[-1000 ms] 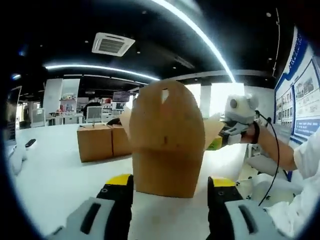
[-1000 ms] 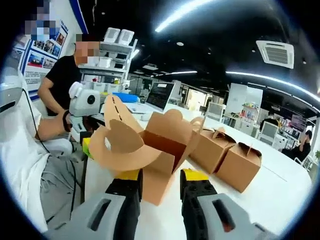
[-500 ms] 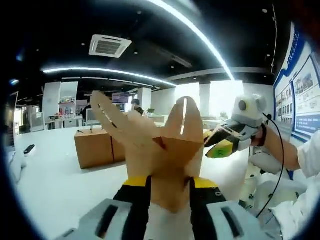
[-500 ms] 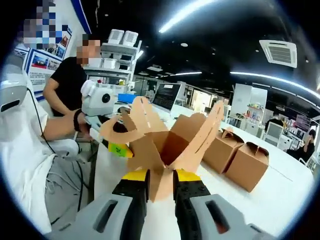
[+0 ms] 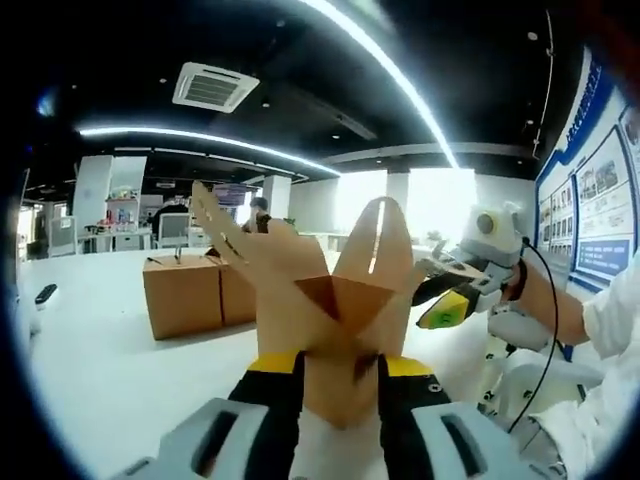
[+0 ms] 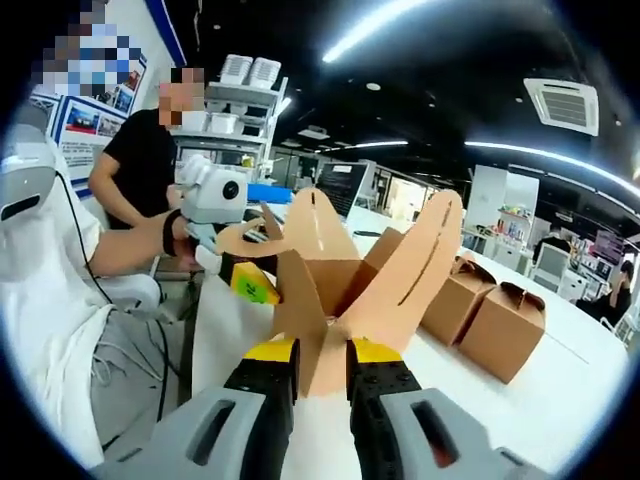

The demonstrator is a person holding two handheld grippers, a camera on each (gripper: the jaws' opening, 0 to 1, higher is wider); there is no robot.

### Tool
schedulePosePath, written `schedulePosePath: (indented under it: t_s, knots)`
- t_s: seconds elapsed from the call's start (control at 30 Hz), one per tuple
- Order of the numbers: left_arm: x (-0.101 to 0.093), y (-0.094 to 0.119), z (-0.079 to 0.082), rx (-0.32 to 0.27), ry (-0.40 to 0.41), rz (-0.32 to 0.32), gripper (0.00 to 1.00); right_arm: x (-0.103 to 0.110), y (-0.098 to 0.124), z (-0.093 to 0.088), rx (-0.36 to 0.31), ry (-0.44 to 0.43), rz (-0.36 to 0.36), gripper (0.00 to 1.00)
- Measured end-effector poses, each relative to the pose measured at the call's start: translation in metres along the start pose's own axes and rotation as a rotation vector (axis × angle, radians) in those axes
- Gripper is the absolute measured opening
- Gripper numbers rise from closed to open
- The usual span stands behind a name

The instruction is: Pick up one paper box from the group, open the paper box, and remove the item inside

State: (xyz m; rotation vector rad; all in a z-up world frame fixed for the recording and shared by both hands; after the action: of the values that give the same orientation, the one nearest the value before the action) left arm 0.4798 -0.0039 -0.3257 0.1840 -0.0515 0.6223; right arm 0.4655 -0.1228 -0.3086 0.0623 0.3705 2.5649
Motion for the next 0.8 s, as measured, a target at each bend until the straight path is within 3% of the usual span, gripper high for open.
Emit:
schedulePosePath:
  t_s: [0.47,0.67,0.8]
  knots:
    - [0.002,0.01,0.003,-0.022,0.054,-0.007,0.41,-0.003,0.013,0.003,-0.035,-0.018,-0.029,0.22]
    - [0.002,0.015,0.011,-0.042,0.044,-0.015,0.44,-0.006,0.02,0.009,-0.06,-0.03,-0.044,0.22]
    - [0.003,0.018,0.012,-0.021,0.015,-0.014,0.45,-0.008,0.023,0.015,-0.072,-0.024,-0.057,0.22]
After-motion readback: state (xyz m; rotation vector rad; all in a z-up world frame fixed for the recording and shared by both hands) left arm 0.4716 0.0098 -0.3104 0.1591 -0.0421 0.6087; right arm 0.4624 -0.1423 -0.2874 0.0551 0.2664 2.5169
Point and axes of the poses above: the point that each gripper's makers call its tool centre point, and the gripper's own axes: y roughly backward along the fingers, x roughly to its left, z roughly out of its top, the point moved 2 cm from there along y, roughly backward along the fingers, and after that the axes turned 11 degrees about -y, right-handed, at the moved point
